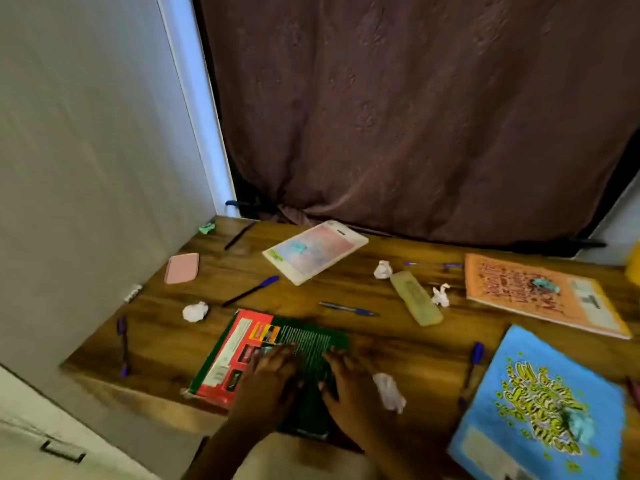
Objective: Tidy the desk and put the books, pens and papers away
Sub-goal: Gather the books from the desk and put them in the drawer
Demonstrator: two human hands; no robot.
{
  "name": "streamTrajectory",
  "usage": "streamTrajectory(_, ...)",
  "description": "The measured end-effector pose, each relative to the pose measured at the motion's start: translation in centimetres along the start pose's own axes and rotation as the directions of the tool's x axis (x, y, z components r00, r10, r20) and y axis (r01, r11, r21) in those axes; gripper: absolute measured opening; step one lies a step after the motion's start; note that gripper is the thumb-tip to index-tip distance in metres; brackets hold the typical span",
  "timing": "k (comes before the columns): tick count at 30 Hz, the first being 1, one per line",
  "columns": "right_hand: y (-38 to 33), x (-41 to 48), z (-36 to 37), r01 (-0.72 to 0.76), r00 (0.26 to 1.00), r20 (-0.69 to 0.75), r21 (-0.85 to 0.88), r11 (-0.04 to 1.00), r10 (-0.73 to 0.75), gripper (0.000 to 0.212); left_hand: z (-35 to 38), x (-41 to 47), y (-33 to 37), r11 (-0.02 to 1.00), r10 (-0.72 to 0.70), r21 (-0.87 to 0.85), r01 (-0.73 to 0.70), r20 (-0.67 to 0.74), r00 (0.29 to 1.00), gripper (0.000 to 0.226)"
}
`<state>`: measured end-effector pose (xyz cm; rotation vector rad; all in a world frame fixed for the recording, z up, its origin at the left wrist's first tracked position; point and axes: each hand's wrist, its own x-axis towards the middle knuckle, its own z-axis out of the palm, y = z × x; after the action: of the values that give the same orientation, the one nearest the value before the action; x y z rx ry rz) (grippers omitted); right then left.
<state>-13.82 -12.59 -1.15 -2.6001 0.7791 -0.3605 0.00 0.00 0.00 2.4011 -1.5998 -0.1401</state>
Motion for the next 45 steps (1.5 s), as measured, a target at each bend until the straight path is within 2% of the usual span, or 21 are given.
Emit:
streamTrajectory(1, -0.9, 0.1, 1.2, -0.016, 1.0, -0.002, -0.033, 0.999, 0.016, 0.047, 0.3, -0.3, -0.6, 0.999, 0.008, 0.033, -0.011, 0.092, 0.996, 0.047)
streamTrajectory(4, -2.5, -0.5, 3.2, -0.106, 0.994, 0.011, -0.075, 0.992, 0.107, 0.046, 1.2, -0.3, -3.4, 0.994, -0.006, 0.11, -0.006, 0.115, 0.993, 0.056)
streamTrajectory(6, -2.2, -0.7, 3.8, -0.123, 0.992, -0.025, -0.118, 0.985, 0.121, 0.054, 1.3, 0.4, -5.8, 0.993, 0.021, 0.119, -0.026, 0.039, 0.999, 0.069)
streamTrajectory(8, -1.8, -0.6, 4.1, -0.123, 0.992, -0.06, -0.169, 0.978, 0.114, 0.051, 0.8, 0.9, -8.4, 0.994, 0.006, 0.105, -0.01, 0.03, 1.0, 0.077)
streamTrajectory(11, -1.6, -0.5, 4.4, -0.119, 0.993, -0.033, -0.164, 0.979, 0.115, 0.054, -0.3, 1.5, -11.9, 0.989, -0.044, 0.142, 0.034, 0.071, 0.996, 0.076)
streamTrajectory(15, -1.7, -0.5, 4.3, -0.116, 0.993, -0.045, -0.178, 0.977, 0.11, 0.057, -1.9, 1.8, -13.8, 0.99, -0.116, 0.09, 0.111, 0.051, 0.992, 0.078)
streamTrajectory(16, -1.6, -0.6, 4.4, -0.114, 0.993, -0.042, -0.165, 0.98, 0.108, 0.059, -2.3, 1.6, -13.6, 0.993, -0.094, 0.072, 0.09, 0.053, 0.994, 0.08)
streamTrajectory(18, -1.5, -0.7, 4.5, -0.105, 0.994, -0.055, -0.14, 0.985, 0.099, 0.061, -2.5, 0.5, -12.0, 0.998, 0.057, 0.026, -0.06, 0.091, 0.994, 0.08)
streamTrajectory(20, -1.6, -0.7, 4.5, -0.112, 0.993, -0.059, -0.12, 0.986, 0.105, 0.064, -1.2, -1.0, -9.7, 0.955, 0.267, 0.097, -0.281, 0.14, 0.954, 0.084)
streamTrajectory(22, -1.7, -0.7, 4.5, -0.113, 0.993, -0.055, -0.113, 0.987, 0.108, 0.066, 0.6, -2.4, -8.0, 0.905, 0.352, 0.173, -0.388, 0.206, 0.913, 0.093)
streamTrajectory(25, -1.9, -0.8, 4.5, -0.135, 0.988, -0.085, -0.084, 0.987, 0.128, 0.07, 1.7, -2.7, -7.7, 0.918, 0.314, 0.188, -0.349, 0.194, 0.929, 0.092)
streamTrajectory(28, -1.9, -0.9, 4.2, -0.26, 0.949, -0.167, 0.071, 0.963, 0.268, 0.077, 1.3, -2.7, -7.9, 0.928, 0.301, 0.166, -0.333, 0.189, 0.935, 0.085)
streamTrajectory(31, -1.1, -0.7, 3.5, -0.333, 0.912, -0.194, 0.161, 0.929, 0.361, 0.047, 1.6, -3.3, -7.9, 0.919, 0.327, 0.163, -0.359, 0.193, 0.925, 0.088)
streamTrajectory(33, -0.3, -0.3, 3.0, -0.342, 0.919, -0.168, 0.112, 0.933, 0.357, 0.049, 1.8, -3.7, -8.0, 0.913, 0.354, 0.152, -0.38, 0.172, 0.919, 0.103)
streamTrajectory(34, 0.3, -0.1, 2.7, -0.351, 0.922, -0.146, 0.071, 0.934, 0.358, 0.051, 1.7, -3.8, -8.1, 0.906, 0.371, 0.158, -0.392, 0.146, 0.917, 0.103)
streamTrajectory(37, 1.2, 0.8, 1.8, -0.345, 0.931, -0.118, 0.016, 0.939, 0.344, 0.056, 0.9, -3.9, -8.2, 0.882, 0.408, 0.21, -0.421, 0.105, 0.907, 0.079)
streamTrajectory(39, 0.8, 0.9, 0.9, -0.293, 0.94, -0.156, 0.08, 0.953, 0.303, 0.061, -0.4, -3.8, -7.9, 0.855, 0.454, 0.238, -0.46, 0.083, 0.887, 0.069)
streamTrajectory(40, 0.4, 0.6, 0.4, -0.267, 0.936, -0.199, 0.143, 0.953, 0.292, 0.062, -1.2, -3.7, -7.7, 0.83, 0.507, 0.253, -0.497, 0.028, 0.862, 0.063)
streamTrajectory(43, -1.0, -0.8, -0.9, -0.266, 0.844, -0.372, 0.333, 0.905, 0.385, 0.055, -4.4, -2.8, -7.3, 0.797, 0.585, 0.246, -0.551, -0.088, 0.807, 0.07)
streamTrajectory(45, -2.2, -1.7, -0.8, -0.277, 0.777, -0.423, 0.434, 0.857, 0.466, 0.045, -6.3, -2.0, -7.3, 0.784, 0.608, 0.255, -0.566, -0.125, 0.784, 0.061)
